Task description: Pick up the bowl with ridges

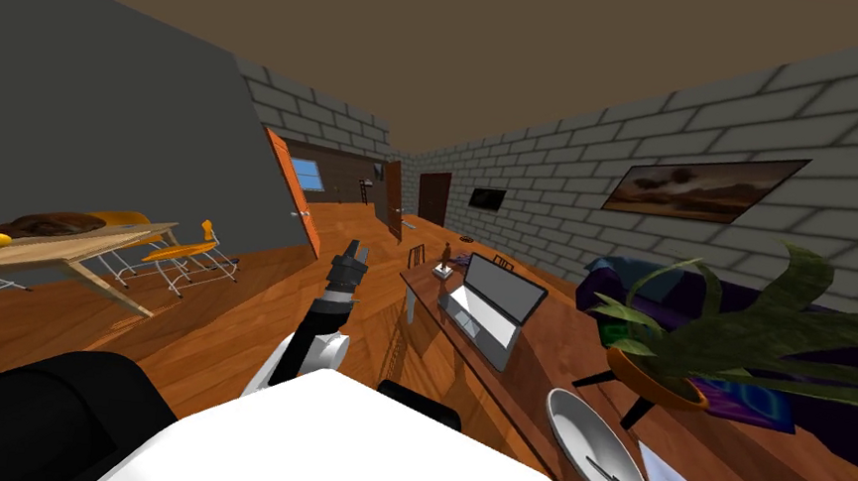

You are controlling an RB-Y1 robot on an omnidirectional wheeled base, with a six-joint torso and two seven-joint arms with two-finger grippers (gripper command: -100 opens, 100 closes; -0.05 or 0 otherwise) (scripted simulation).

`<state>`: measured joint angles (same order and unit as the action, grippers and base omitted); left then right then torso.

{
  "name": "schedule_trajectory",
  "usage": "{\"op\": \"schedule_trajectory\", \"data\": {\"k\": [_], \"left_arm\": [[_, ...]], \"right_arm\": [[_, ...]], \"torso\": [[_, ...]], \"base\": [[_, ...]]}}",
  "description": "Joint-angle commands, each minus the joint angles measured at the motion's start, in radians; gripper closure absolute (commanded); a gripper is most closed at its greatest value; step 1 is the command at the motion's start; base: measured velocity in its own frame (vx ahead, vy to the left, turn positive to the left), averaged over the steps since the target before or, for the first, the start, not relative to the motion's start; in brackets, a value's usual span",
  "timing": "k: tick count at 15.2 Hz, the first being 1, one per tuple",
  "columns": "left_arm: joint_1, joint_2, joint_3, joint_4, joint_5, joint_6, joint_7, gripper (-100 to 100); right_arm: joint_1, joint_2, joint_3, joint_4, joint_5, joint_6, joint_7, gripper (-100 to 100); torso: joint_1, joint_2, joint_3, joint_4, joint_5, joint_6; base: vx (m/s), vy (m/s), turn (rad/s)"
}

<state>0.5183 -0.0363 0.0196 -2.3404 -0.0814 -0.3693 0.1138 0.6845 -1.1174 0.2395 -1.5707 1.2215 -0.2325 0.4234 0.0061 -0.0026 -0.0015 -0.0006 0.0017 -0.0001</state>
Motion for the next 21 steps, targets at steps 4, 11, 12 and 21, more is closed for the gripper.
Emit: {"op": "schedule_trajectory", "data": {"k": [4,11,12,21], "left_arm": [[0.0,0.0,0.0,0.0,0.0,0.0,0.0,0],[0.0,0.0,0.0,0.0,0.0,0.0,0.0,0],[0.0,0.0,0.0,0.0,0.0,0.0,0.0,0],[0.0,0.0,0.0,0.0,0.0,0.0,0.0,0]], "right_arm": [[0.017,-0.07,0.023,0.067,0.091,0.015,0.026,-100],[0.035,-0.142,0.051,0.131,0.182,0.033,0.05,-100],[0.038,-0.153,0.055,0.141,0.197,0.036,0.054,-100],[0.019,-0.088,0.077,0.201,0.203,0.051,0.099,-100]], "torso": [[0.0,0.0,0.0,0.0,0.0,0.0],[-0.002,0.001,0.001,0.0,0.0,0.0],[-0.002,0.002,0.001,0.0,-0.001,0.0],[-0.009,0.003,0.001,0.001,-0.002,0.0]], "base": [[0.048,0.066,0.063],[0.044,0.056,0.05],[0.041,0.042,0.055],[0.026,-0.014,0.066]]}}
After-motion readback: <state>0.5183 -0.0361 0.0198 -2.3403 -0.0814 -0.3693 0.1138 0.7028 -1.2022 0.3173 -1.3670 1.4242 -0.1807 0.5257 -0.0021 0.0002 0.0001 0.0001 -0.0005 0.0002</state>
